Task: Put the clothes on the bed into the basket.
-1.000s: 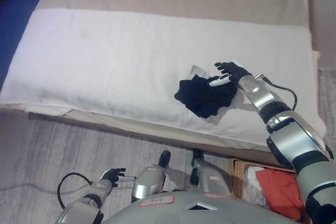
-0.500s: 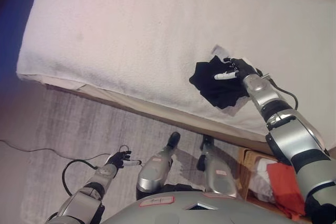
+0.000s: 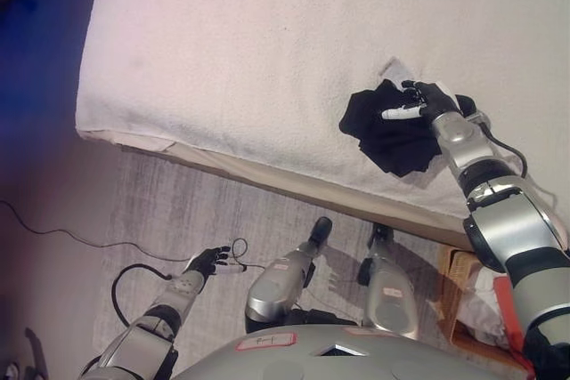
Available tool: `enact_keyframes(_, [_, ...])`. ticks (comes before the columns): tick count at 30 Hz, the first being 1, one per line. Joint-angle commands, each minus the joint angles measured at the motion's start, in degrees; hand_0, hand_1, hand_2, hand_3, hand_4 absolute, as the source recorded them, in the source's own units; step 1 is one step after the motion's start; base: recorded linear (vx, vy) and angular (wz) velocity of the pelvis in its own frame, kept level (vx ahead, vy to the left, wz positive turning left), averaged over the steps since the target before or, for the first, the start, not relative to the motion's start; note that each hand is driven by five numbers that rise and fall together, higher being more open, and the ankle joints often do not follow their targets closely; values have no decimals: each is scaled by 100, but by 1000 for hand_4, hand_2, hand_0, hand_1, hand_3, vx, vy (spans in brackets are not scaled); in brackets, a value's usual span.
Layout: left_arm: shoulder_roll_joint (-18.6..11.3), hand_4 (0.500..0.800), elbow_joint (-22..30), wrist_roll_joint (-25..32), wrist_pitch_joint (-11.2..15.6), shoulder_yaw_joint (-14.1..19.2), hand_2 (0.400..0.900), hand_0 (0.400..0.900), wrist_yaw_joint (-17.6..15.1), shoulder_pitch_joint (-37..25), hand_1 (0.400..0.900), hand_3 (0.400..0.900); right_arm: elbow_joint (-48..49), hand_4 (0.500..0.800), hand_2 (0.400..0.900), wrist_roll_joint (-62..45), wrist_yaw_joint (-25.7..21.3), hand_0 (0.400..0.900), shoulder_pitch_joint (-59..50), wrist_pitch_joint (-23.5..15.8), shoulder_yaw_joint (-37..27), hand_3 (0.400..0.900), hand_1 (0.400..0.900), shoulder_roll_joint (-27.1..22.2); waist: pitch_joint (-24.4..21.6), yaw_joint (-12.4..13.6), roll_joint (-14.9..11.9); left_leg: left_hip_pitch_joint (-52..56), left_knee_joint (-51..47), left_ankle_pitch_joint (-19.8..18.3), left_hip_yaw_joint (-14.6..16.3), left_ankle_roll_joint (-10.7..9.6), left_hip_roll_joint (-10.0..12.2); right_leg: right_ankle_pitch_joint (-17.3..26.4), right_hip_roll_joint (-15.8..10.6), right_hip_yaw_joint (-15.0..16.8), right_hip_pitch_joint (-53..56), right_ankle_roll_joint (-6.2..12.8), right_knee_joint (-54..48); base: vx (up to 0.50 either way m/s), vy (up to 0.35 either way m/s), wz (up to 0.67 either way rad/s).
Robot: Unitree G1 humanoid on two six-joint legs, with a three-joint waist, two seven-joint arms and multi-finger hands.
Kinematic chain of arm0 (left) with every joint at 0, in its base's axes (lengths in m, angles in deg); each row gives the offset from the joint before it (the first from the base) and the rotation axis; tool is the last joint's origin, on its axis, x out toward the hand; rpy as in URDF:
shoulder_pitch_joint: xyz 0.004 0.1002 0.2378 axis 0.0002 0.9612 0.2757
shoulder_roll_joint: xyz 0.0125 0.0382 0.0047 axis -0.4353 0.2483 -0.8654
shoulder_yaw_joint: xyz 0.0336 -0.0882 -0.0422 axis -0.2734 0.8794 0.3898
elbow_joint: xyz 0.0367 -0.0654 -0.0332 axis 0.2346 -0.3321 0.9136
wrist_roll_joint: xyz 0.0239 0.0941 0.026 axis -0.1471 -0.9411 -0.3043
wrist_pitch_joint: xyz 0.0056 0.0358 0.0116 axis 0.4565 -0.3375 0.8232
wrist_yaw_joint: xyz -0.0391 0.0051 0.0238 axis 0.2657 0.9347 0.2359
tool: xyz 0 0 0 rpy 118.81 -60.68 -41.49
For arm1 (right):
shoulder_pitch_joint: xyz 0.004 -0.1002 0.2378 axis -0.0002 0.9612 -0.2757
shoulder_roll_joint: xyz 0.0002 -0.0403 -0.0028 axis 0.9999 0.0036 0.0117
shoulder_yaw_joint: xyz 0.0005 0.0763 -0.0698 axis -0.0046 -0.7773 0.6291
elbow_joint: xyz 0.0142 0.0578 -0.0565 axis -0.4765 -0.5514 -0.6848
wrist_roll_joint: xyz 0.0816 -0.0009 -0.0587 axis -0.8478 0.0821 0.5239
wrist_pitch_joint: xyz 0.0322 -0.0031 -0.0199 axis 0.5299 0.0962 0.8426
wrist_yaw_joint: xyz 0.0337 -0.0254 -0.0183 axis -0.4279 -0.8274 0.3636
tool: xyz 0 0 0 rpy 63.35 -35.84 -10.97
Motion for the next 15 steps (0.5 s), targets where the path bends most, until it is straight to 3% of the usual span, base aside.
enact_keyframes(1, [-252, 800, -181, 178, -39, -292, 900, 900, -62, 262, 900, 900, -517, 500, 400, 17, 62, 400, -229, -40, 41, 400, 400, -9, -28, 190, 189, -231, -323, 366, 452, 146, -299, -1005, -341, 377, 50, 270, 859, -16, -6, 9])
enact_keyframes(7, [-240, 800, -155, 165, -50, -321, 900, 900, -53, 240, 900, 900, -568, 500, 400, 5, 38, 400, -138, -43, -26, 400, 400, 22, -40, 168, 220, -220, -333, 369, 396, 140, -308, -1036, -354, 300, 104, 259, 855, 2, 0, 8])
enact_keyframes(15, [-199, 800, -332, 155, -65, -306, 900, 900, -128, 73, 900, 900, -530, 500, 400, 23, 42, 400, -72, -22, 59, 400, 400, 222, -122, 84, 65, -180, -317, 305, 453, 153, -285, -1054, -335, 317, 172, 245, 824, 3, 3, -1])
